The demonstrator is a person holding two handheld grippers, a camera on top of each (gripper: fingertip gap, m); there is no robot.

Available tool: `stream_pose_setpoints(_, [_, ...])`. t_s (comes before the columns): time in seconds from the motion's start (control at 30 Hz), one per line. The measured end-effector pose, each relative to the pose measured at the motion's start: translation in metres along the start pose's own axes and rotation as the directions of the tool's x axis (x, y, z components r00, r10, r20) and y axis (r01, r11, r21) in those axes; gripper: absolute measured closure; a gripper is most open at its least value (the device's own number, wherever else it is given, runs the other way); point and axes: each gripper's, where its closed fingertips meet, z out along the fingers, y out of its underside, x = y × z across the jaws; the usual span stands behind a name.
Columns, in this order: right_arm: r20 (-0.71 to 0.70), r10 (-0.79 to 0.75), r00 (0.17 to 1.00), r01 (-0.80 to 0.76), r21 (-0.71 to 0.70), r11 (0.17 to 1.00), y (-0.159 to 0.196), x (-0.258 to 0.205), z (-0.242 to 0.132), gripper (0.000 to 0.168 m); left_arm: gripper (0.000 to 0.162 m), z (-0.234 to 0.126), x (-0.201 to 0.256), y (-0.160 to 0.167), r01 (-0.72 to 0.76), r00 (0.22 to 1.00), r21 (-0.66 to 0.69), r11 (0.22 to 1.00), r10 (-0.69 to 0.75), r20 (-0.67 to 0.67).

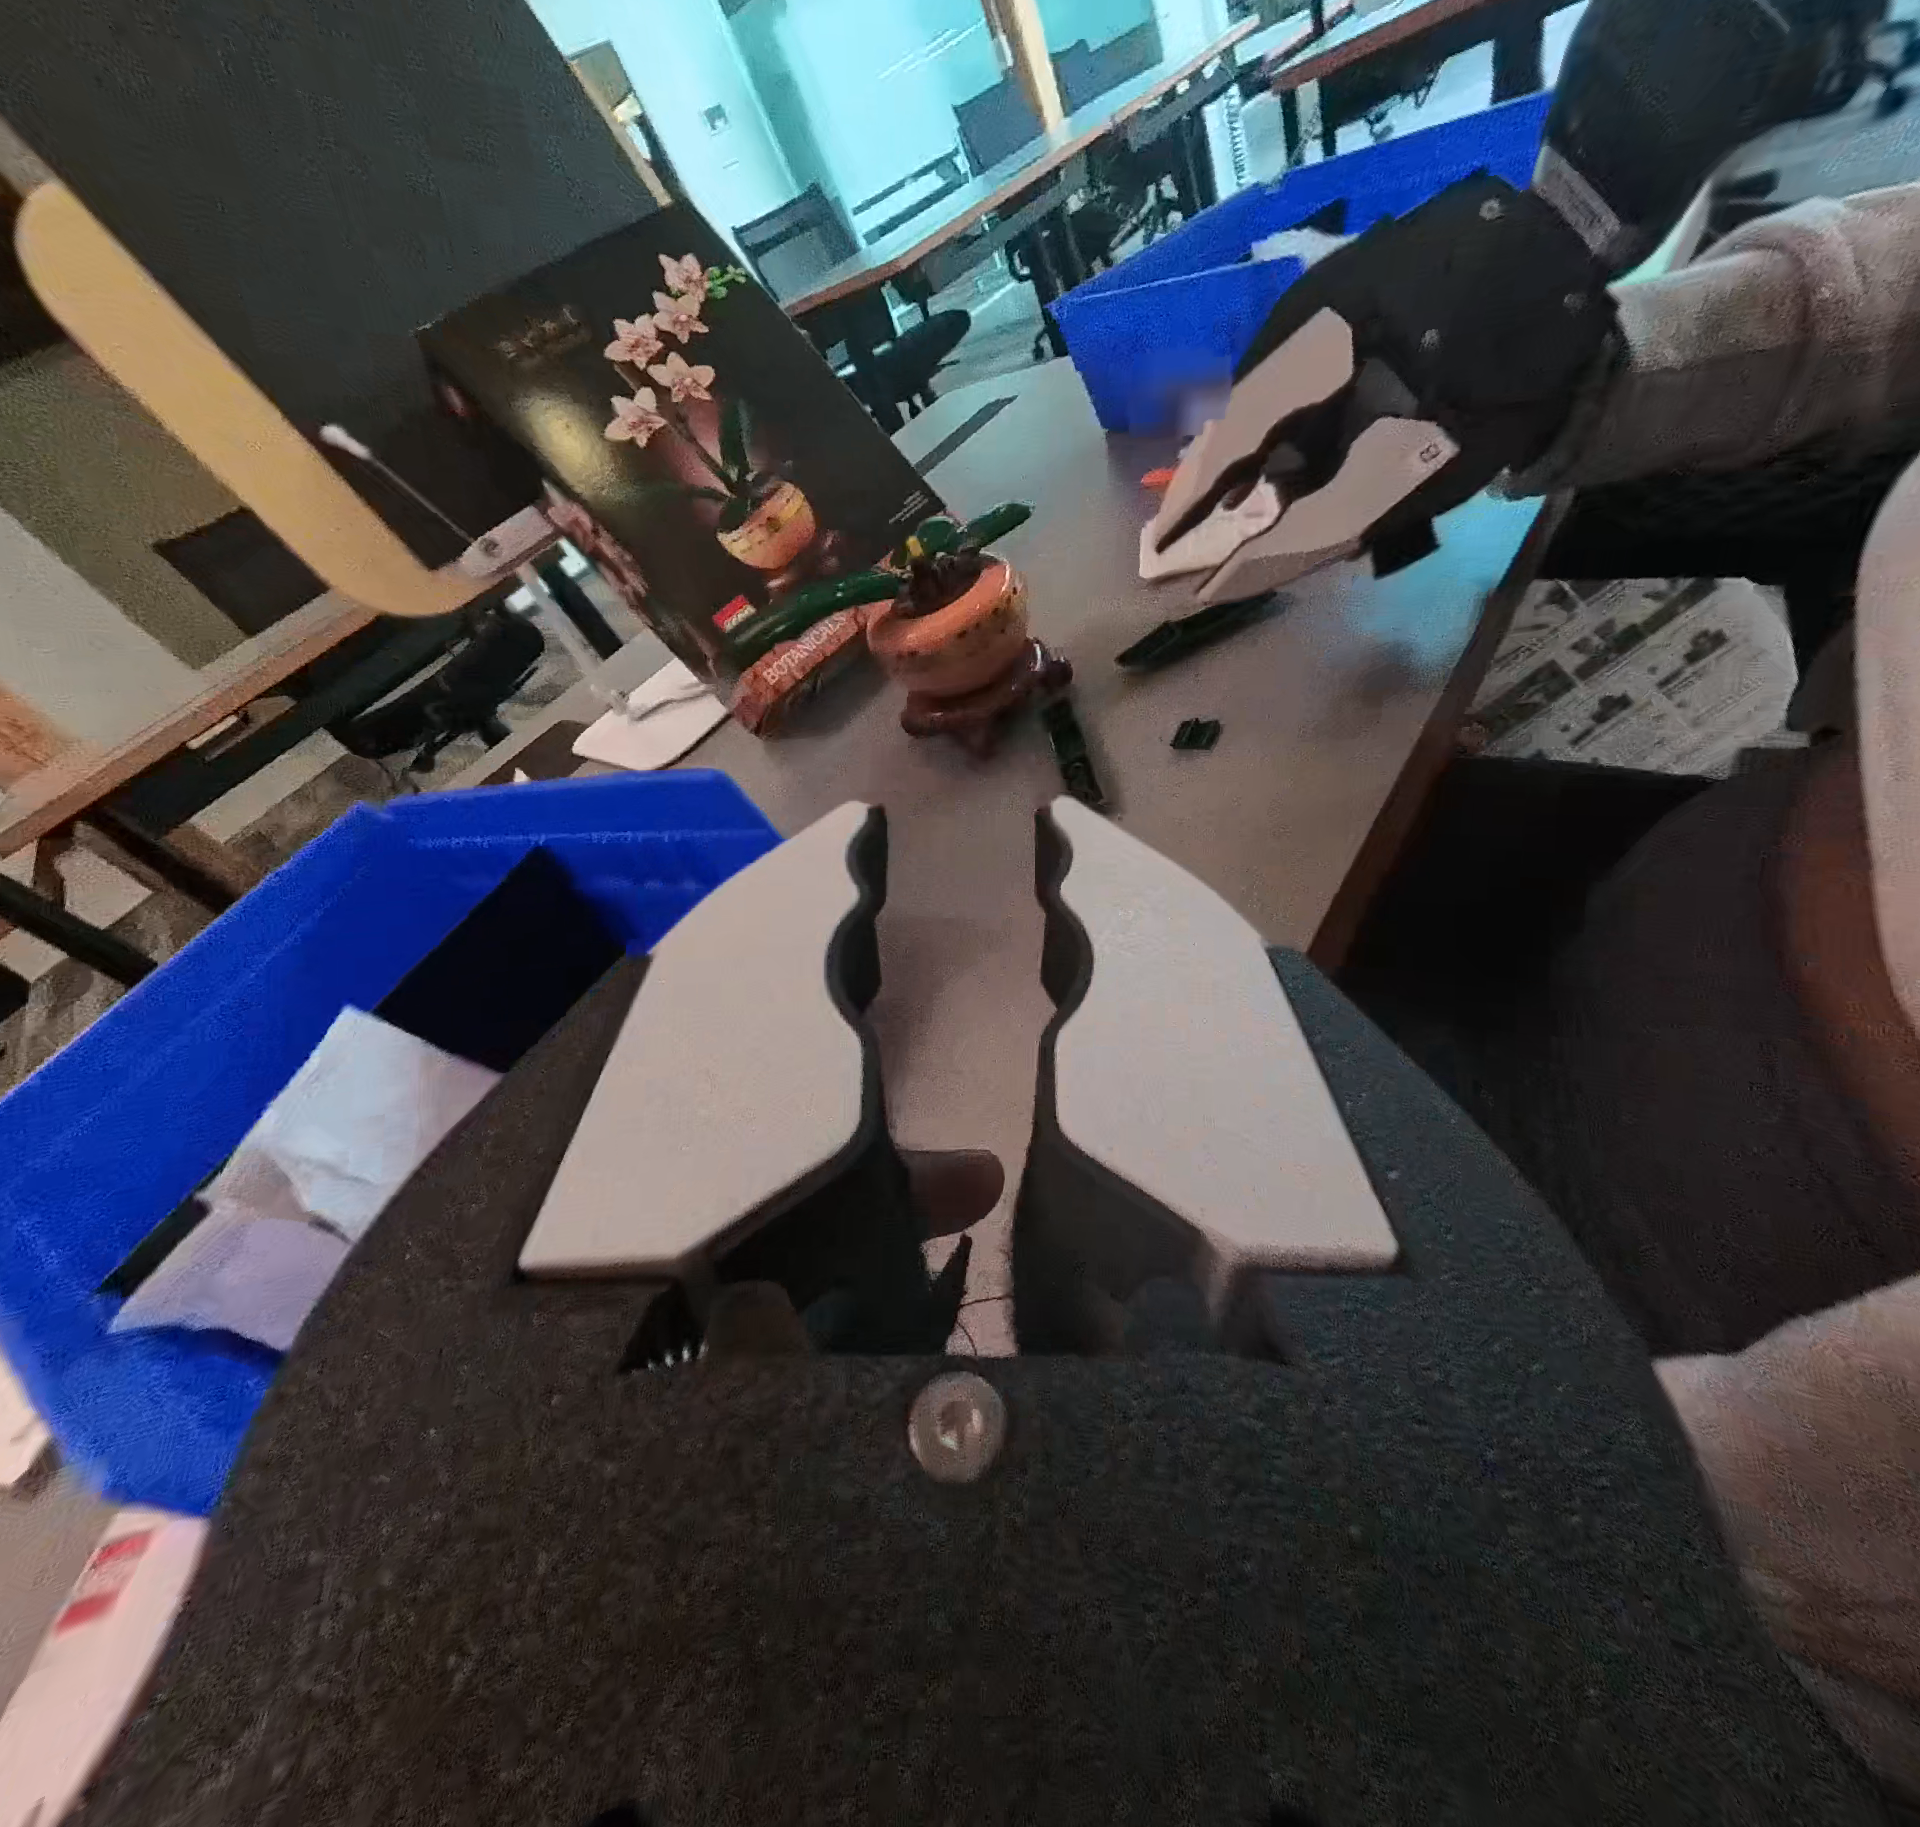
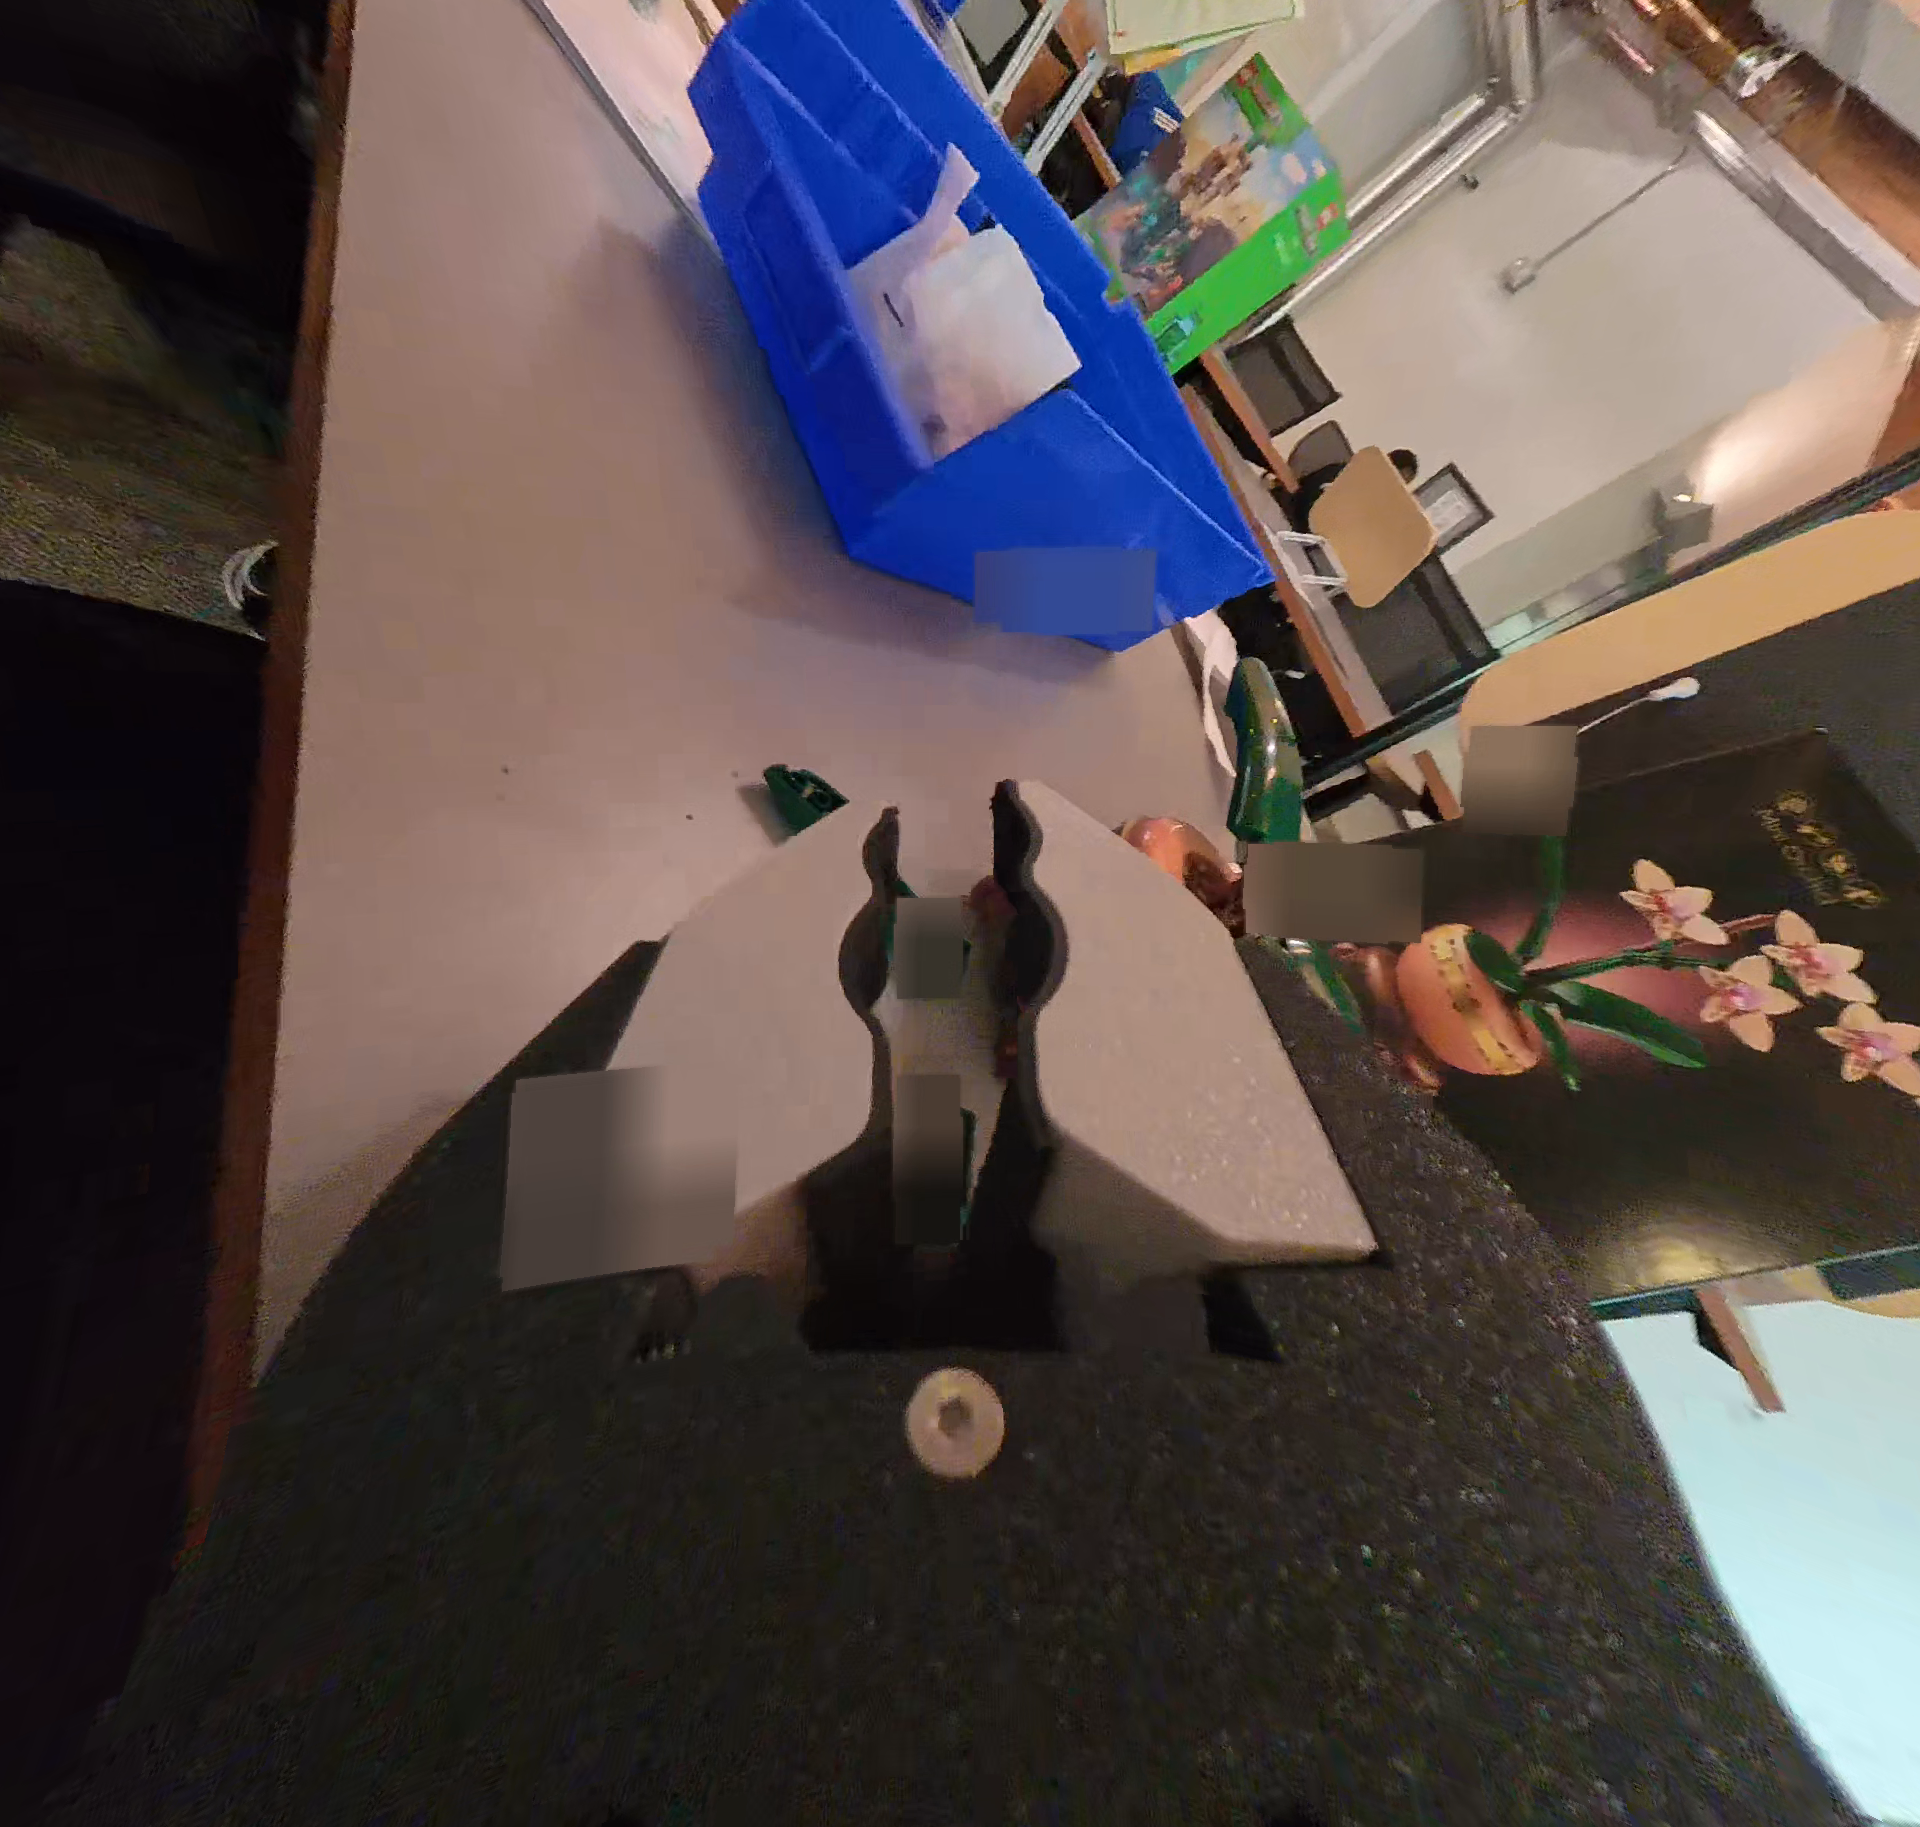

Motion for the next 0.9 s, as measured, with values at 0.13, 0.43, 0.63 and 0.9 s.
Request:
stream_pose_setpoints(0.13, [0.127, 0.207, 0.97, -0.215, 0.054, 0.975, -0.019, -0.014, 0.006, 0.121, 0.129, -0.022, -0.005, -0.011, 0.123, 0.99, 0.198, 0.972, -0.133, 0.038])
stream_pose_setpoints(0.43, [0.068, 0.369, 0.927, -0.369, 0.347, 0.862, -0.068, -0.024, 0.028, 0.11, 0.126, -0.028, 0.043, -0.022, 0.489, 0.872, 0.62, 0.614, -0.364, -0.328])
stream_pose_setpoints(0.63, [-0.002, 0.326, 0.945, -0.296, 0.412, 0.862, -0.078, -0.026, 0.028, 0.114, 0.129, -0.052, 0.12, 0.0, 0.64, 0.76, 0.376, 0.67, -0.481, -0.436])
stream_pose_setpoints(0.9, [-0.139, 0.278, 0.95, -0.194, 0.435, 0.879, -0.08, -0.022, 0.024, 0.117, 0.124, -0.151, 0.147, -0.014, 0.635, 0.751, 0.536, 0.557, -0.609, -0.257])
